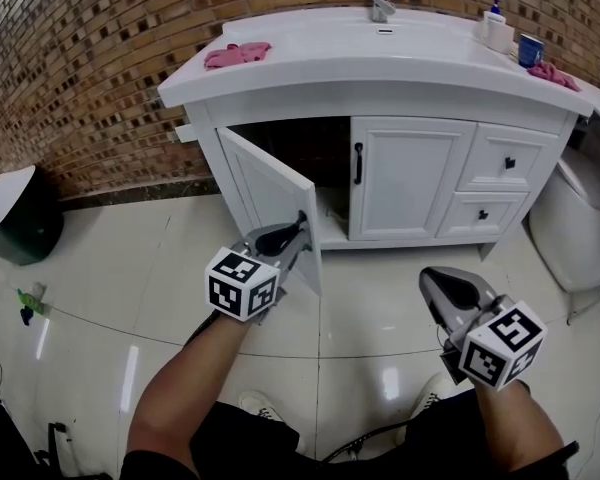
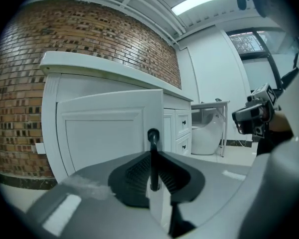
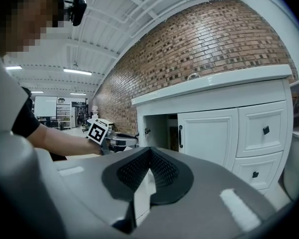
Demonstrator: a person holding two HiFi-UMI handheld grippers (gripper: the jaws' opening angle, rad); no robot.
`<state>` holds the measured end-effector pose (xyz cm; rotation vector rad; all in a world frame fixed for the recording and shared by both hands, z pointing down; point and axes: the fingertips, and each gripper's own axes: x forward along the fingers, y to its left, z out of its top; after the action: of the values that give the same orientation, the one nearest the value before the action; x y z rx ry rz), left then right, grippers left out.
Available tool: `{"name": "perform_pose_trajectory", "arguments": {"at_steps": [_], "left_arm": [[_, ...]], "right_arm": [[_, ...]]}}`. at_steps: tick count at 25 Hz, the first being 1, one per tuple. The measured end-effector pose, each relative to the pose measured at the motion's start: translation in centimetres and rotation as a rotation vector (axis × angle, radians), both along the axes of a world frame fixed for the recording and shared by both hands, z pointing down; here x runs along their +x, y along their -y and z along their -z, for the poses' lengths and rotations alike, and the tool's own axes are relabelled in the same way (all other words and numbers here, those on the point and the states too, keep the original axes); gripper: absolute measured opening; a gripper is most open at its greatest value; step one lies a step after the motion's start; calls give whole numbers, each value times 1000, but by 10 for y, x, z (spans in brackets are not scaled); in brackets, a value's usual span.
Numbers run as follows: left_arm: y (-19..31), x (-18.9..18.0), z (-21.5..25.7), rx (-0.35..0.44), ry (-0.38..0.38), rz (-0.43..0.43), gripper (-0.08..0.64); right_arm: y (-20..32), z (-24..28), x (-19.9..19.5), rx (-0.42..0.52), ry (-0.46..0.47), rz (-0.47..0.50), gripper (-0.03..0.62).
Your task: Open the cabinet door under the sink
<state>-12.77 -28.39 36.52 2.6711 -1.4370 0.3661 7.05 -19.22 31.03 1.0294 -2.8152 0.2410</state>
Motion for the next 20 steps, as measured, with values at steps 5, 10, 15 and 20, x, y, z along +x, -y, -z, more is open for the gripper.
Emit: {"name": "perform_pose_trajectory", "arguments": {"at_steps": [5,10,15,20], "left_arm": [[-23,-21,2,-11,20,-3,43],[-39,-40,1,-5,-5,24,41],[-52,-64,2,7,-43,61,40],[-65,-94,4,16,-62,106,37]], "right_arm": [[-13,4,-1,19,-18,14,8],[-20,1,-6,9,-19,15,8],[-20,-4,-11,-9,-25,14,8],[-17,-6,-16,-20,-26,14,8]]}}
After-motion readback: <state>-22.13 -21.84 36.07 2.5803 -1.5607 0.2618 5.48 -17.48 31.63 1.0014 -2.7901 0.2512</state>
